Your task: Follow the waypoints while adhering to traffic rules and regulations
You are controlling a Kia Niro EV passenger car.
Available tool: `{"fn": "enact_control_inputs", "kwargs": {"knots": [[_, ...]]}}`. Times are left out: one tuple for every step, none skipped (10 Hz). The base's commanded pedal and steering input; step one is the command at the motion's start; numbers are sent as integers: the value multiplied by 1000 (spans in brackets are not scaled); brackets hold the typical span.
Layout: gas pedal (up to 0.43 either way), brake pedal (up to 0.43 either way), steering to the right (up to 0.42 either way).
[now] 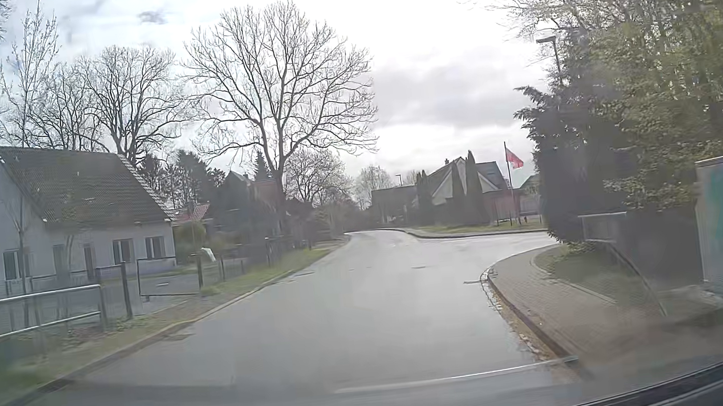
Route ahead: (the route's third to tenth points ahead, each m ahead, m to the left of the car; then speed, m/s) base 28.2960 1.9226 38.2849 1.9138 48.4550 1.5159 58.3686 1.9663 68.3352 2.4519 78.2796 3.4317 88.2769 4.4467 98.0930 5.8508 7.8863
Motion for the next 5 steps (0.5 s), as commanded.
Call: {"fn": "enact_control_inputs", "kwargs": {"knots": [[0,0,13],[0,0,13],[0,0,13],[0,0,13],[0,6,13]]}}
